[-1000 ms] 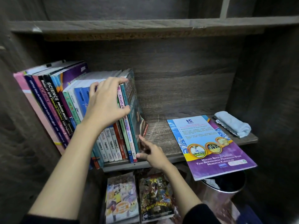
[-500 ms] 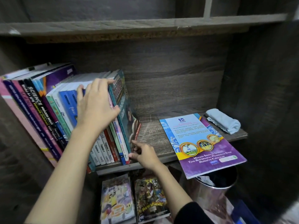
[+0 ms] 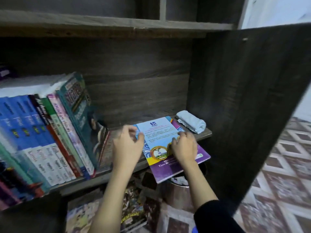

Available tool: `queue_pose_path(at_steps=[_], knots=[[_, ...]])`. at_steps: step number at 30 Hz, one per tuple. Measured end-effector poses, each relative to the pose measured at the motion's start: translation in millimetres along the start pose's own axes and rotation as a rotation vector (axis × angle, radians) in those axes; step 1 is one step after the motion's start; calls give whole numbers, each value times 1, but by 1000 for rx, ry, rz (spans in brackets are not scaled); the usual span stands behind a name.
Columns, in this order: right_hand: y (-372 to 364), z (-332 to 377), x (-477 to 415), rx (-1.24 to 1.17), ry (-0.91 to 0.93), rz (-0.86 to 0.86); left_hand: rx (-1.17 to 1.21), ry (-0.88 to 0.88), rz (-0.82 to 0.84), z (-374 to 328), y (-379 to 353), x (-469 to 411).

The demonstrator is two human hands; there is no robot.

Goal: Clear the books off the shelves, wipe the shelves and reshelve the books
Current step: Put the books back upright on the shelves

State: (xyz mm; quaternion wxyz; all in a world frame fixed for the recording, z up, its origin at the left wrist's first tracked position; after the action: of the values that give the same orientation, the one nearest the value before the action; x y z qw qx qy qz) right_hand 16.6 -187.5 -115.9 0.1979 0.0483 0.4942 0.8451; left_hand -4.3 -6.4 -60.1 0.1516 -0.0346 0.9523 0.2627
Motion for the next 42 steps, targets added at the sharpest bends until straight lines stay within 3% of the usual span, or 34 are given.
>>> queue_pose_path(at_steps=[2, 5, 9, 14, 18, 23, 33, 37, 40, 42], knots=[[8, -27, -4, 55, -167, 64, 152, 298, 291, 20, -24, -1], [17, -54, -4, -21, -290, 210, 62, 563, 584, 44, -47, 12], [19, -67, -2, -233, -295, 289, 182, 681, 718, 50, -55, 25], [29, -70, -5, -587, -374, 464, 293, 648, 589, 45, -50, 21], [34, -59, 4, -952, -332, 753, 304, 543, 548, 50, -33, 18], [27, -48, 8, -1125, -306, 823, 218, 473, 537, 59, -30, 17], [72, -17, 17, -1178, -116, 673, 428, 490, 520, 52, -20, 11], [93, -2, 27, -1251, -21, 633, 350, 461, 509, 40, -5, 7], [100, 12, 34, -1201, 93, 575, 179, 320, 294, 26, 16, -1], [97, 24, 38, -1100, 233, 480, 134, 133, 125, 8, 39, -9]])
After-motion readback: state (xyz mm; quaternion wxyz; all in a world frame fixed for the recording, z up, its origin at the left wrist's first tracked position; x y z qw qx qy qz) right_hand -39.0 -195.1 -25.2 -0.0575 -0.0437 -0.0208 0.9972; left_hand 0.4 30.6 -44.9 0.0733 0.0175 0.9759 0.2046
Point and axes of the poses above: each hand's wrist, its own x-axis away from the middle knuckle, its own y-axis out of the back of the hand, z = x × y, the point moved 1 cm from there along -x, towards the middle knuckle, and after that the axes turned 12 degrees about z, right-handed, at the moved point
